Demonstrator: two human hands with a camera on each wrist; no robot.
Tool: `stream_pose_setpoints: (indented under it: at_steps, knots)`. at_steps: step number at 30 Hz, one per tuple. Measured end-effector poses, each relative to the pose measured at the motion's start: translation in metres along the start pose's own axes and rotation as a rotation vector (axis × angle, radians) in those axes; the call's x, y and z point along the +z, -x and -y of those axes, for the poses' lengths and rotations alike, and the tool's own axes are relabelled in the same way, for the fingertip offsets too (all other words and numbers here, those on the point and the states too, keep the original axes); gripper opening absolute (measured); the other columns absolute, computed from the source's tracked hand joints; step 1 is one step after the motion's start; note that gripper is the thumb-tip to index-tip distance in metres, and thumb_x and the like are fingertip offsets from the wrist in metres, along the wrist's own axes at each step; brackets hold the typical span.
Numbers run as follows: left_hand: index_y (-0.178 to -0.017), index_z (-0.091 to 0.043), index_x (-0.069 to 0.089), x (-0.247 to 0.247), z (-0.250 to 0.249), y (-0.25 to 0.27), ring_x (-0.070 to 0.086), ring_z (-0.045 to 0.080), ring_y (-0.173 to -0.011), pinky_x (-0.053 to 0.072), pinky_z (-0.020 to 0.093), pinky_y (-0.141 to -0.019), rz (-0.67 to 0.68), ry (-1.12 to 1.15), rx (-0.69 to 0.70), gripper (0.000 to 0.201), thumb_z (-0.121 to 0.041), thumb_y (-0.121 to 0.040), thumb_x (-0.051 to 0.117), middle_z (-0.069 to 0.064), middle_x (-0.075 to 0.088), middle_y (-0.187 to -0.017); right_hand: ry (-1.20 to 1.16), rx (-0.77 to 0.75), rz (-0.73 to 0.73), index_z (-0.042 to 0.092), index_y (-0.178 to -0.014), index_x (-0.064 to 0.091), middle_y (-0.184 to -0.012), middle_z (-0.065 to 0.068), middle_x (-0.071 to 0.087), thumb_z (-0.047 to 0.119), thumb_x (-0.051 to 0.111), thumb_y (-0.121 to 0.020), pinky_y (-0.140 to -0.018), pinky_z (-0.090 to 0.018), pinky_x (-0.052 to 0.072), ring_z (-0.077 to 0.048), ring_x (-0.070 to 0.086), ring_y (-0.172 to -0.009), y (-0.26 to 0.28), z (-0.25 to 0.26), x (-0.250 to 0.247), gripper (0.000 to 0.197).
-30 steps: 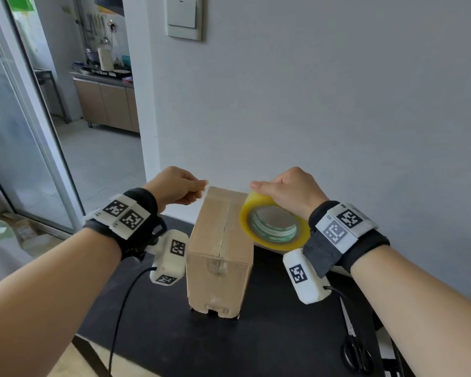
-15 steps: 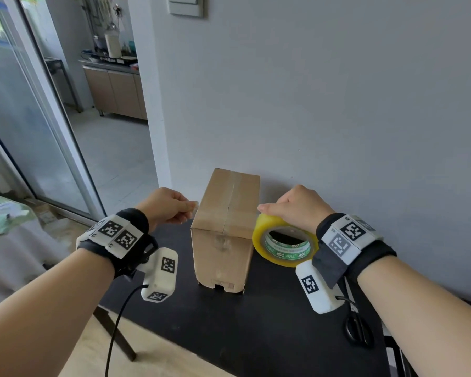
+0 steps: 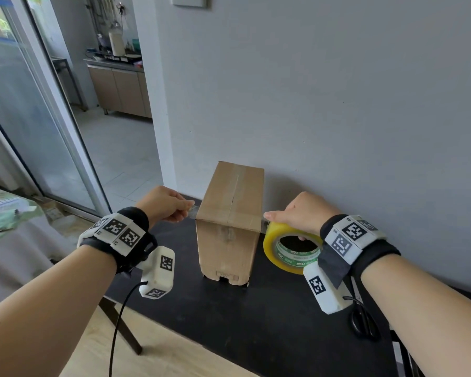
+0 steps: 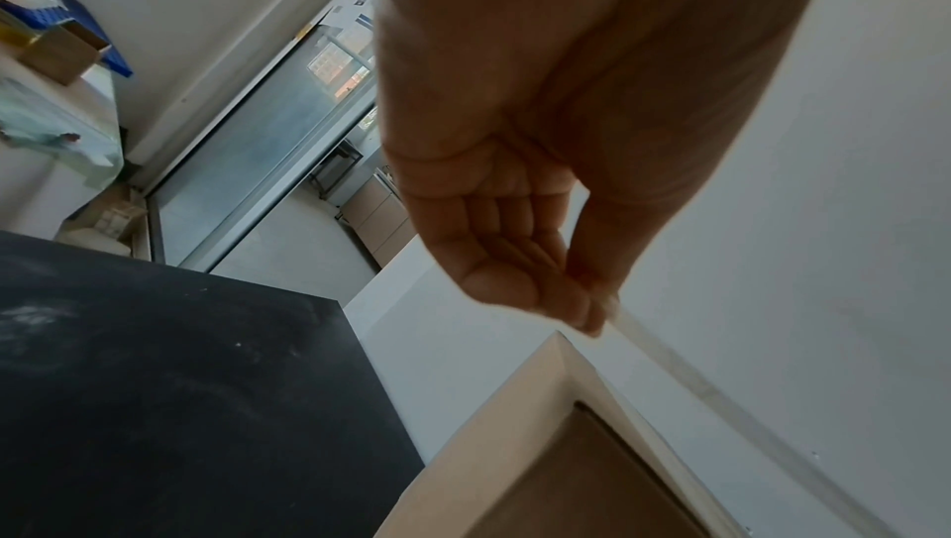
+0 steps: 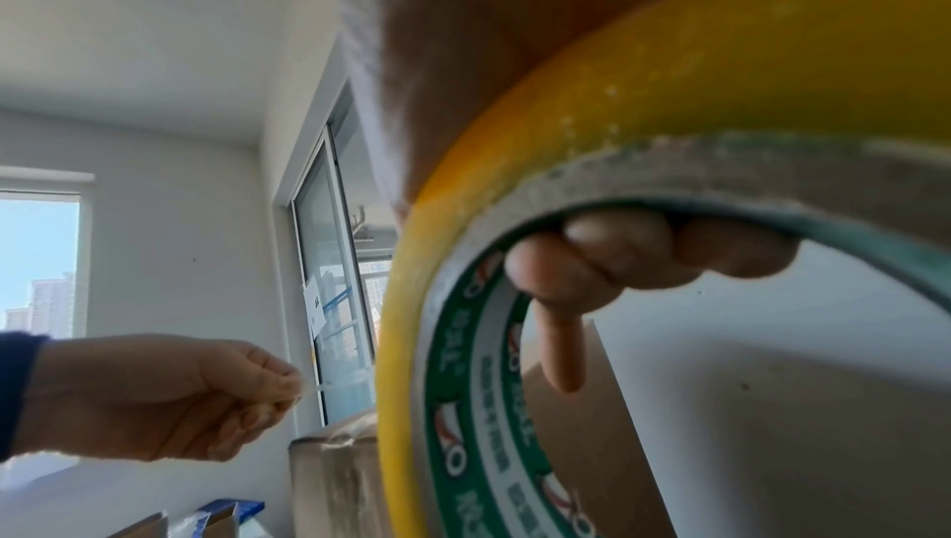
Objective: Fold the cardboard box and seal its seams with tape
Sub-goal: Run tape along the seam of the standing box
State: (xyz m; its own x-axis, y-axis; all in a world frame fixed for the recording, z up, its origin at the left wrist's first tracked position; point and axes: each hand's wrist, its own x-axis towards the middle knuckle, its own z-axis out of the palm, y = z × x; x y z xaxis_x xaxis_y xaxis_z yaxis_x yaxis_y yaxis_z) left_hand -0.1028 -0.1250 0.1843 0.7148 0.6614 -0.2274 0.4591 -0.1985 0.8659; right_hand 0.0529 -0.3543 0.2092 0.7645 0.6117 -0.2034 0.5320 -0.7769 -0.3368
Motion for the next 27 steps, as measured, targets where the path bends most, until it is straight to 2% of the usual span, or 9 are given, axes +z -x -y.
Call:
stream_pose_setpoints:
  at_steps: [2, 6, 11, 13, 15, 17, 20, 23, 27]
  knots:
    - [-0.07, -0.004, 0.062, 0.002, 0.002, -0.002, 0.053, 0.014, -0.054, 0.048, 0.021, -0.056, 0.011, 0.003, -0.004, 0.02, -0.015, -0.086, 0.067, 0.004, 0.06, -0.057, 0.044, 0.012, -0.012, 0.016, -0.05, 0.049, -0.042, -0.001, 0.056, 0.07, 0.059, -0.069, -0.055, -0.027, 0.046, -0.019, 0.057, -0.042, 0.0, 0.002, 0.001, 0.059]
    - [-0.071, -0.004, 0.062, 0.001, 0.003, -0.005, 0.054, 0.015, -0.057, 0.05, 0.022, -0.06, 0.02, 0.03, 0.012, 0.02, -0.016, -0.084, 0.069, 0.007, 0.061, -0.062, 0.137, 0.028, -0.062, 0.018, -0.055, 0.043, -0.052, 0.0, 0.053, 0.066, 0.061, -0.071, -0.055, -0.024, 0.042, -0.023, 0.058, -0.055, 0.003, 0.012, -0.001, 0.053]
    - [-0.075, -0.003, 0.065, -0.001, 0.0, -0.009, 0.054, 0.012, -0.054, 0.049, 0.015, -0.049, 0.043, 0.039, 0.024, 0.028, -0.029, -0.077, 0.076, 0.005, 0.062, -0.063, 0.197, 0.049, -0.083, 0.018, -0.057, 0.045, -0.056, 0.0, 0.052, 0.063, 0.062, -0.074, -0.051, -0.022, 0.035, -0.022, 0.054, -0.057, 0.004, 0.017, -0.002, 0.051]
    - [-0.069, -0.006, 0.063, 0.001, 0.001, -0.01, 0.052, 0.01, -0.05, 0.045, 0.015, -0.045, 0.027, -0.004, 0.03, 0.029, -0.03, -0.077, 0.076, 0.004, 0.06, -0.06, 0.2, 0.053, -0.086, 0.016, -0.063, 0.055, -0.062, 0.0, 0.056, 0.063, 0.062, -0.074, -0.049, -0.023, 0.033, -0.021, 0.055, -0.061, 0.004, 0.017, -0.004, 0.048]
    - [-0.067, -0.006, 0.063, 0.002, 0.004, -0.011, 0.049, 0.01, -0.047, 0.041, 0.016, -0.045, 0.02, -0.072, 0.027, 0.029, -0.03, -0.078, 0.076, 0.002, 0.058, -0.055, 0.192, 0.046, -0.075, 0.014, -0.08, 0.069, -0.076, -0.002, 0.066, 0.063, 0.062, -0.075, -0.051, -0.023, 0.036, -0.021, 0.061, -0.072, 0.002, 0.016, -0.006, 0.049]
    - [-0.068, -0.005, 0.065, 0.002, 0.008, -0.012, 0.049, 0.01, -0.047, 0.04, 0.018, -0.046, 0.03, -0.106, 0.027, 0.03, -0.031, -0.077, 0.076, 0.003, 0.058, -0.054, 0.184, 0.036, -0.063, 0.012, -0.085, 0.072, -0.078, -0.002, 0.068, 0.063, 0.063, -0.075, -0.053, -0.023, 0.037, -0.021, 0.062, -0.073, 0.0, 0.015, -0.007, 0.053]
    - [-0.068, -0.005, 0.065, 0.002, 0.012, -0.015, 0.052, 0.014, -0.054, 0.044, 0.022, -0.054, 0.037, -0.114, 0.036, 0.03, -0.031, -0.076, 0.077, 0.006, 0.062, -0.061, 0.2, 0.048, -0.036, 0.011, -0.074, 0.066, -0.065, -0.002, 0.058, 0.065, 0.063, -0.073, -0.051, -0.023, 0.034, -0.02, 0.056, -0.065, -0.006, 0.013, -0.004, 0.054]
    - [-0.067, -0.005, 0.065, 0.002, 0.017, -0.016, 0.053, 0.015, -0.057, 0.047, 0.023, -0.057, 0.038, -0.109, 0.035, 0.029, -0.03, -0.075, 0.077, 0.007, 0.062, -0.063, 0.206, 0.063, -0.019, 0.015, -0.059, 0.048, -0.056, 0.0, 0.045, 0.066, 0.064, -0.072, -0.048, -0.024, 0.031, -0.019, 0.046, -0.055, -0.011, 0.012, 0.0, 0.055]
    - [-0.066, -0.006, 0.064, 0.004, 0.02, -0.017, 0.053, 0.014, -0.057, 0.047, 0.023, -0.06, 0.037, -0.092, 0.032, 0.029, -0.03, -0.075, 0.077, 0.006, 0.061, -0.062, 0.199, 0.071, -0.005, 0.017, -0.058, 0.043, -0.059, 0.001, 0.044, 0.064, 0.065, -0.072, -0.049, -0.024, 0.03, -0.018, 0.045, -0.056, -0.017, 0.01, 0.002, 0.054]
